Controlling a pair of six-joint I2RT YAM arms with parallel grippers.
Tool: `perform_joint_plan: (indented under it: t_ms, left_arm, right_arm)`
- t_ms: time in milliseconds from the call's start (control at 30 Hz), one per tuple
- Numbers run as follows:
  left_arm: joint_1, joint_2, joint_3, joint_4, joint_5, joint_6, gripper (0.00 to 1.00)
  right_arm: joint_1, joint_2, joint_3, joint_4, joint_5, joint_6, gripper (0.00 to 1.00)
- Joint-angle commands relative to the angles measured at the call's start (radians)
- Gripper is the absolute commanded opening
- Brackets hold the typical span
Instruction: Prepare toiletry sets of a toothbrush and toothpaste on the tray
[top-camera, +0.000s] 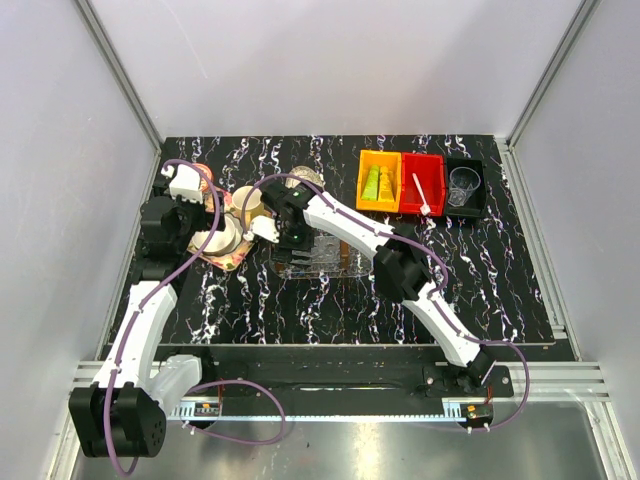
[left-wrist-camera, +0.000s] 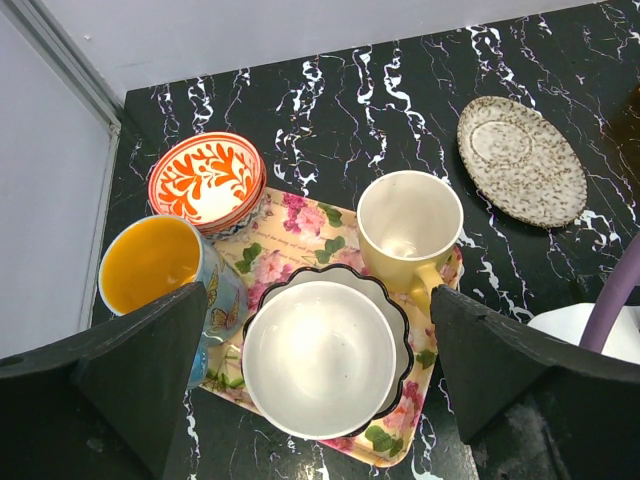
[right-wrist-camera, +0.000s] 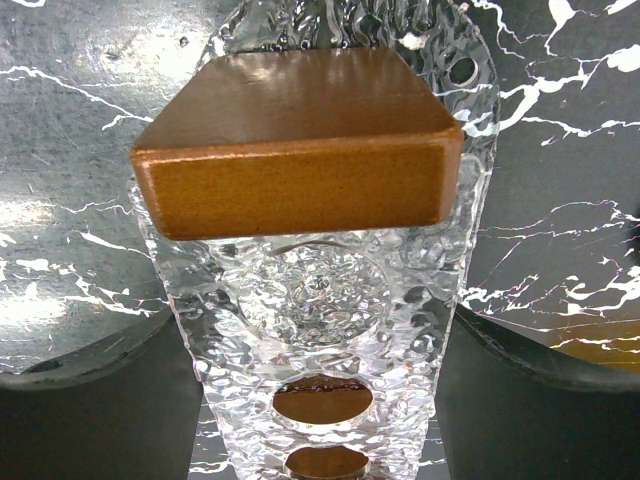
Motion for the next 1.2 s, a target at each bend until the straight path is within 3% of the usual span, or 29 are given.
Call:
perform_joint_plan:
  t_ms: [0,533,633,667,800,1167]
  left_arm:
    - [0.002,0.000,0.025,0.059,-0.017,0.011,0.99]
    - [0.002,0.003,0.025,0.058,-0.012,0.010,0.99]
    - [0.002,0.003,0.025,0.056,-0.014,0.013,0.99]
    - [0.002,0.003,0.026,0.055,-0.014,0.013,0.99]
    - [0.003,0.001,0.028,0.052,-0.015,0.013,0.99]
    - [0.003,-0.003,0.025,0.049,-0.018,0.017,0.99]
  right_arm:
    - [0.014,0.008,0.022,0.011,0.019,0.021,0.63]
    - [0.013,-0.015,-0.006,0.040,0.039,0.037,0.73]
    - [0.014,-0.024,-0.021,0.047,0.040,0.037,0.78]
    - [0.013,-0.027,-0.027,0.047,0.040,0.036,0.87]
    - [0.014,-0.035,-0.032,0.054,0.042,0.036,1.00]
    - [0.014,-0.070,-0.029,0.064,0.051,0.051,1.00]
